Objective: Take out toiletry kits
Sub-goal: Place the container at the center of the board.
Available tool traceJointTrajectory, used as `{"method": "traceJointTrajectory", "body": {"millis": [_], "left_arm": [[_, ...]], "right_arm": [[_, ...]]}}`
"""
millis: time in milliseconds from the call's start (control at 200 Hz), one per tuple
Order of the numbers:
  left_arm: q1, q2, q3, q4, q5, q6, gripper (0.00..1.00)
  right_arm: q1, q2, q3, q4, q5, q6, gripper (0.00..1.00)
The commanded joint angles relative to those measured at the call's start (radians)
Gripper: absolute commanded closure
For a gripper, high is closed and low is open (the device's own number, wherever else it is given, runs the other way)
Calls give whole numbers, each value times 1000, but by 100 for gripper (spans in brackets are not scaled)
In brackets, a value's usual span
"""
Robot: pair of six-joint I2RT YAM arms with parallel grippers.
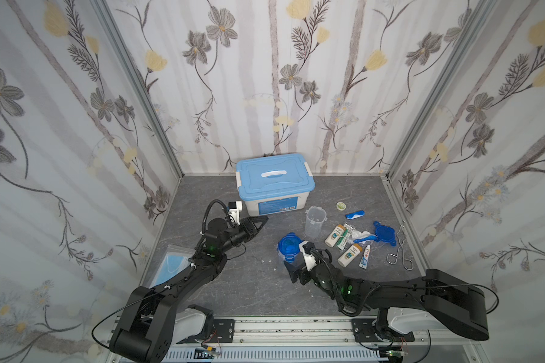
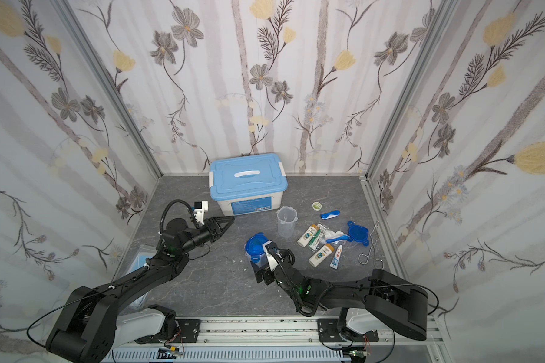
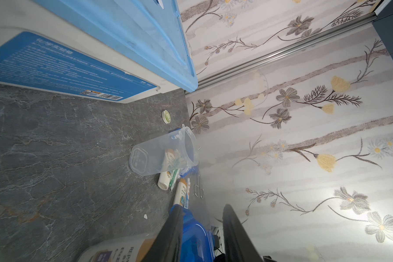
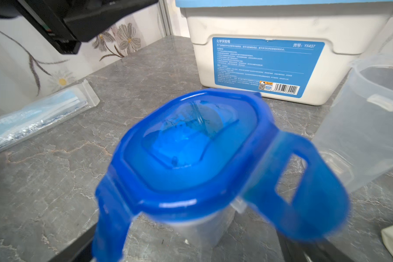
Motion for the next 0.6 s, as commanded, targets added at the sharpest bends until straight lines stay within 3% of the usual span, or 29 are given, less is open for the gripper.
{"method": "traceJointTrajectory", "body": {"millis": [0, 175, 280, 330, 400, 495, 594], "left_arm": [[-16, -26, 23, -81, -7, 88, 65], [-72, -82, 50, -257, -69, 233, 62], [-90, -82, 36, -257, -76, 241, 61], [-104, -79, 28, -259, -87, 247, 60], [-125, -72, 27, -284, -99, 271, 60], [-150, -69, 26, -298, -120, 294, 59], [-174, -67, 31, -316, -142, 325, 58]], "right_arm": [[-5, -121, -23, -35, -42, 56, 0], [-34, -295, -27, -153, -233, 133, 0], [-61, -326, -35, -214, -246, 230, 0], [-125, -349, -47, -230, -279, 313, 0], [-269, -394, -99, -132, -461, 430, 1], [-428, -447, -130, -36, -614, 548, 4], [-491, -442, -89, -77, -697, 581, 7]]}}
